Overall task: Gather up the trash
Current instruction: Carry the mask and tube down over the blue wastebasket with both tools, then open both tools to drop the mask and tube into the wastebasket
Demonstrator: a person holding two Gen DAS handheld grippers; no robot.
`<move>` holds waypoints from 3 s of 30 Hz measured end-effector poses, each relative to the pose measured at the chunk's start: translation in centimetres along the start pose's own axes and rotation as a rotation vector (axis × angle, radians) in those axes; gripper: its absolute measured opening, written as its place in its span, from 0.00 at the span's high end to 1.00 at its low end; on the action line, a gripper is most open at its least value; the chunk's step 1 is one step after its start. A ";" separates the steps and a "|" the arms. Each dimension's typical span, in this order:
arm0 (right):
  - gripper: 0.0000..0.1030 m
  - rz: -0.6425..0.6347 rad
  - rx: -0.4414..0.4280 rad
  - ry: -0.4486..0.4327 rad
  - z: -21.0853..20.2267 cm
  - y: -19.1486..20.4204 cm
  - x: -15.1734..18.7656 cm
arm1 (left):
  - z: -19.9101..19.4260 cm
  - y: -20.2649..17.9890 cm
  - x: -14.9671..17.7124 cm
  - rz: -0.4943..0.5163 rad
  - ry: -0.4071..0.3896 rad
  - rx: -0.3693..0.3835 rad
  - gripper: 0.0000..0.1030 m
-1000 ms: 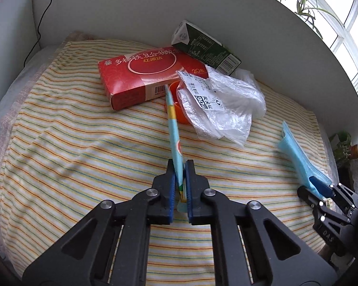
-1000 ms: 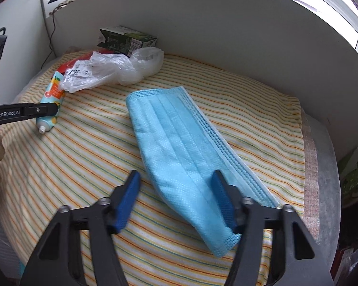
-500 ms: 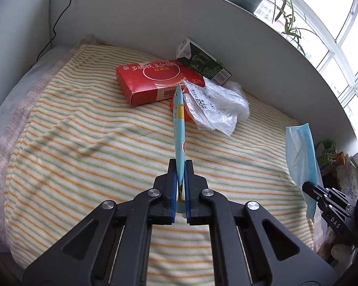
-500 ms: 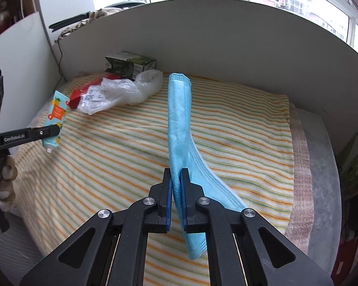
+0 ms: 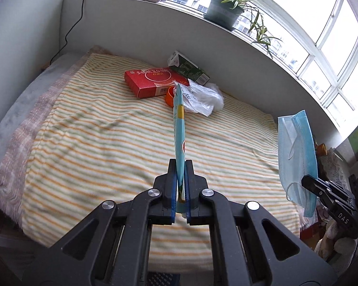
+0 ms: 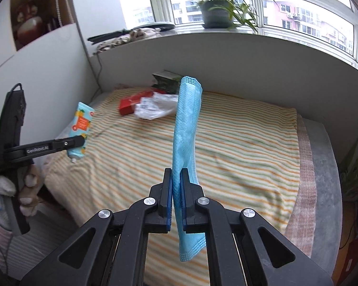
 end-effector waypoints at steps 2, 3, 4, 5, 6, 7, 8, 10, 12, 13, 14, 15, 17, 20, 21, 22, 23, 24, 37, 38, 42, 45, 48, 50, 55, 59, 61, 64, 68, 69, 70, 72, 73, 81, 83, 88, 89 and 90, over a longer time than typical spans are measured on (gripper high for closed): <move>0.96 -0.009 -0.021 -0.021 -1.3 1.3 0.4 | -1.0 0.2 0.9 0.005 -0.009 0.005 0.97; 0.96 -0.011 -0.029 -0.028 -1.7 1.7 0.6 | -1.5 0.3 1.3 0.007 -0.011 0.008 0.97; 0.96 -0.014 -0.041 -0.034 -2.2 2.3 0.8 | -2.0 0.4 1.9 0.009 -0.013 0.011 0.97; 0.96 -0.016 -0.057 -0.039 -2.7 3.0 1.2 | -2.3 0.5 2.3 0.010 -0.013 0.013 0.97; 0.96 -0.018 -0.069 -0.043 -3.1 3.6 1.5 | -2.6 0.7 2.8 0.010 -0.014 0.015 0.97; 0.96 -0.020 -0.080 -0.045 -3.3 4.1 1.8 | -3.0 0.8 3.3 0.009 -0.014 0.017 0.97; 0.96 -0.024 -0.091 -0.046 -3.7 4.7 2.2 | -3.3 1.0 3.8 0.007 -0.014 0.020 0.97; 0.96 -0.036 -0.108 -0.040 -4.2 6.0 3.0 | -3.9 1.4 4.9 0.007 -0.010 0.023 0.97; 0.96 -0.042 -0.124 -0.035 -4.5 6.9 3.7 | -4.5 1.7 5.9 0.011 -0.008 0.024 0.97; 0.96 -0.039 -0.138 -0.031 -4.5 7.3 4.1 | -4.7 1.9 6.4 0.013 -0.008 0.021 0.97; 0.96 -0.036 -0.153 -0.027 -4.6 7.8 4.6 | -5.0 2.1 7.0 0.015 -0.008 0.018 0.97; 0.96 -0.035 -0.168 -0.020 -4.6 8.4 5.1 | -5.2 2.4 7.5 0.013 -0.007 0.017 0.97; 0.96 -0.038 -0.185 -0.008 -4.4 9.5 5.9 | -5.7 3.1 8.8 0.003 0.002 0.017 0.97; 0.96 -0.036 -0.222 0.019 -4.0 11.1 7.4 | -6.1 4.3 10.6 -0.018 0.024 0.016 0.97; 0.96 -0.035 -0.236 0.029 -3.8 11.5 7.9 | -6.1 4.7 11.2 -0.020 0.029 0.011 0.97; 0.96 -0.035 -0.247 0.039 -3.7 11.9 8.4 | -6.2 5.1 11.8 -0.021 0.036 0.001 0.97; 0.96 -0.036 -0.260 0.052 -3.4 12.5 8.9 | -6.2 5.5 12.4 -0.024 0.044 -0.004 0.97; 0.96 -0.041 -0.269 0.064 -3.2 13.0 9.4 | -6.2 5.9 13.0 -0.029 0.053 -0.009 0.97; 0.96 -0.052 -0.340 0.212 1.5 16.8 14.4 | -3.0 10.7 19.4 -0.127 0.190 -0.061 0.97; 0.96 -0.052 -0.342 0.223 1.9 17.0 14.8 | -2.6 11.0 19.8 -0.135 0.201 -0.067 0.97; 0.96 -0.044 -0.348 0.268 3.7 17.5 16.2 | -0.9 12.5 21.6 -0.159 0.246 -0.099 0.97; 0.96 -0.042 -0.347 0.304 5.1 17.8 17.2 | 0.3 13.3 22.6 -0.171 0.276 -0.120 0.97; 0.96 -0.039 -0.347 0.339 6.6 18.0 18.2 | 1.4 14.2 23.5 -0.183 0.305 -0.142 0.97; 0.96 -0.030 -0.350 0.363 7.5 18.2 18.9 | 2.0 14.8 24.0 -0.188 0.318 -0.160 0.97; 0.96 -0.034 -0.331 0.399 8.7 18.2 20.4 | 2.8 16.0 24.8 -0.198 0.332 -0.185 0.97; 0.96 -0.030 -0.316 0.412 9.8 18.4 20.7 | 3.5 15.8 25.3 -0.194 0.342 -0.198 0.97; 0.96 -0.028 -0.314 0.417 9.5 18.1 21.3 | 3.7 16.0 25.3 -0.195 0.349 -0.201 0.97; 0.96 -0.033 -0.310 0.421 9.6 18.4 21.3 | 4.0 16.2 25.5 -0.192 0.360 -0.207 0.97; 0.96 -0.039 -0.301 0.431 10.3 18.6 21.6 | 4.5 16.2 25.7 -0.180 0.365 -0.222 0.97; 0.96 -0.041 -0.299 0.435 10.3 18.7 21.5 | 4.6 16.2 25.7 -0.179 0.366 -0.230 0.97; 0.96 -0.043 -0.296 0.436 10.5 18.8 21.6 | 4.6 16.2 25.7 -0.179 0.366 -0.234 0.94; 0.95 -0.049 -0.294 0.446 10.9 18.8 21.7 | 4.7 16.1 25.8 -0.180 0.366 -0.233 0.76; 0.93 -0.056 -0.290 0.452 11.1 18.9 21.8 | 4.7 16.1 25.8 -0.177 0.361 -0.237 0.63; 0.51 -0.084 -0.246 0.458 11.3 19.1 21.9 | 4.5 16.4 25.6 -0.174 0.336 -0.262 0.56; 0.51 -0.085 -0.242 0.459 11.2 19.1 21.9 | 4.5 16.3 25.5 -0.176 0.331 -0.262 0.56; 0.50 -0.097 -0.225 0.464 11.0 18.8 21.7 | 4.3 16.3 25.1 -0.175 0.319 -0.260 0.56; 0.48 -0.099 -0.221 0.466 11.0 18.6 21.7 | 4.2 16.2 25.0 -0.172 0.316 -0.260 0.56; 0.46 -0.099 -0.217 0.467 11.0 18.7 21.6 | 4.0 16.1 24.8 -0.169 0.311 -0.260 0.56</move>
Point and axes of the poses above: each gripper's, at about its wrist camera, not at the fingertips, and z roughly the way its jaws point, y to its left, x to its underside, the point moved 1 cm from there along z, roughly the way its jaws point, and after that the axes turned 8 degrees about -z, right-handed, at the moved point
